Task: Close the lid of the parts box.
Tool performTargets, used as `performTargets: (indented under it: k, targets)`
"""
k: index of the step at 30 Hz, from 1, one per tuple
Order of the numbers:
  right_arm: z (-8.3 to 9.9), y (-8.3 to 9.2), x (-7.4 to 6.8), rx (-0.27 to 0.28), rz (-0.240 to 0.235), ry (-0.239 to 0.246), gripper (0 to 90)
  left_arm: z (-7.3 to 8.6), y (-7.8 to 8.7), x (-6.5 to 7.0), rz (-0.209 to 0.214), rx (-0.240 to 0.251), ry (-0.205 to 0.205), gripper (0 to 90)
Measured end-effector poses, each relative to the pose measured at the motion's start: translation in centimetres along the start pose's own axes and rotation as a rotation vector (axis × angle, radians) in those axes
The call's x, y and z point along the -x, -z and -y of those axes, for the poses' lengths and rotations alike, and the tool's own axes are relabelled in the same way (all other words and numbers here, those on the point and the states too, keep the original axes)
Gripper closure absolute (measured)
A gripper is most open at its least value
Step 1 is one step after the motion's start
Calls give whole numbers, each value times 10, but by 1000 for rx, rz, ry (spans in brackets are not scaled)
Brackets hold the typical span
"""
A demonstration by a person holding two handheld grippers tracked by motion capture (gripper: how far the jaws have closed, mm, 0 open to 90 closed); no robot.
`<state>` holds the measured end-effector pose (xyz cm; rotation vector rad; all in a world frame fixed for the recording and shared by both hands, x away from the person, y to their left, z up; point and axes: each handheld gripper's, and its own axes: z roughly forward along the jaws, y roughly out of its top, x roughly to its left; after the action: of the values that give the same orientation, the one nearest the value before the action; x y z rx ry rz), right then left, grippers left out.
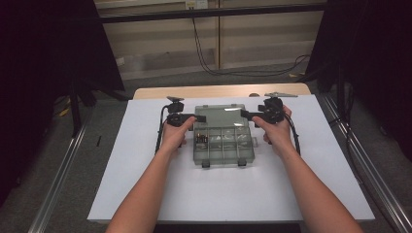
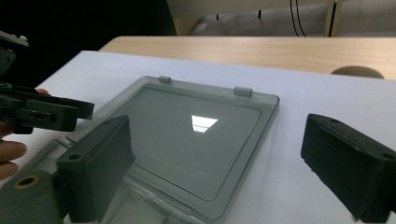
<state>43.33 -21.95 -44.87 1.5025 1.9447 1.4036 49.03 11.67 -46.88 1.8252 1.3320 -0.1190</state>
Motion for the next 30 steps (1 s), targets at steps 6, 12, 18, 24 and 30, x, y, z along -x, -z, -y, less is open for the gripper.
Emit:
performTargets:
  k: [6,12,18,24,30]
  targets:
    - [9,-18,8,-78,-1,-13,204,-6,-3,5,6,-10,23,171]
    - [14,-30,14,-123,-29,-48,345,-5,-10,5,-33,-29,44,242]
    - [13,-38,11,-144,-28,-67,406,-4,-13,1,-27,-34,70,313]
    - [18,-44,14,-183,-21,-85,411,-2,-15,1,-41,-43,69,362]
    - [21,-45,19,-196,-48,-143,406,2,-15,5,-49,-38,104,363]
